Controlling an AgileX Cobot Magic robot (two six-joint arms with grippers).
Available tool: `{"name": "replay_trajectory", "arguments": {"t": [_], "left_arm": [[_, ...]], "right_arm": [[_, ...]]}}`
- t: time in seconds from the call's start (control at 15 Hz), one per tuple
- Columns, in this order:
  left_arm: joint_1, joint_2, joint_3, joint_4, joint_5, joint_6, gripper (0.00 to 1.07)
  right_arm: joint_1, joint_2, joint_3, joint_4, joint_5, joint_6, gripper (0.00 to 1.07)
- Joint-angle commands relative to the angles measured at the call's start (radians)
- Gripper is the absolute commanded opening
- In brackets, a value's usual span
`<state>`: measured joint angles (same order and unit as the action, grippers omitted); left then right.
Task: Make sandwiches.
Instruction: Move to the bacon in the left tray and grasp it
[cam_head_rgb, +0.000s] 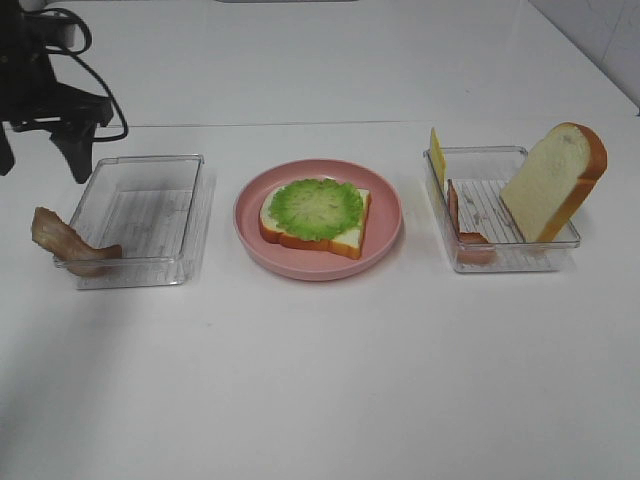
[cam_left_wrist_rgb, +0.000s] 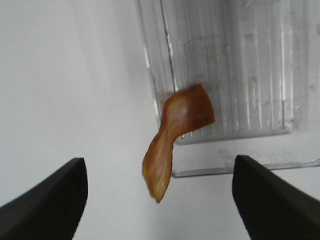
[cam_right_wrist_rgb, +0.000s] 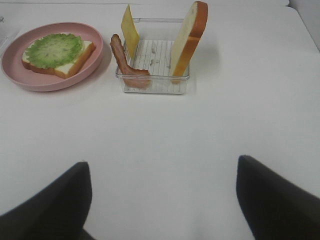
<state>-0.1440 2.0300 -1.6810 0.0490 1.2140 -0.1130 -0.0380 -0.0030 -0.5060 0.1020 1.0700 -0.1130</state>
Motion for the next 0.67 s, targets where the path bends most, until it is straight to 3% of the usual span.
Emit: {"name": "replay_trajectory", "arguments": {"t": [0.07, 0.33, 0.47, 0.67], "left_arm": [[0.027, -0.058, 0.112, -0.011, -0.007, -0.035, 0.76], [0.029, -0.089, 0.306, -0.035, -0.189, -0.062, 0.76], [0.029, -0.087, 0.329, -0.055, -0.266, -0.062, 0.75], [0.029, -0.08, 0.328, -0.071, -0.326, -0.062, 0.65]], "right_arm": [[-0.005, -0.013, 0.003, 0.0, -0.009, -0.005, 0.76], [-0.005, -0.013, 0.003, 0.0, -0.009, -0.005, 0.76], [-0.005, -0.013, 0.003, 0.0, -0.009, -0.005, 0.76], [-0.005, -0.013, 0.003, 0.0, -0.009, -0.005, 0.76]]}}
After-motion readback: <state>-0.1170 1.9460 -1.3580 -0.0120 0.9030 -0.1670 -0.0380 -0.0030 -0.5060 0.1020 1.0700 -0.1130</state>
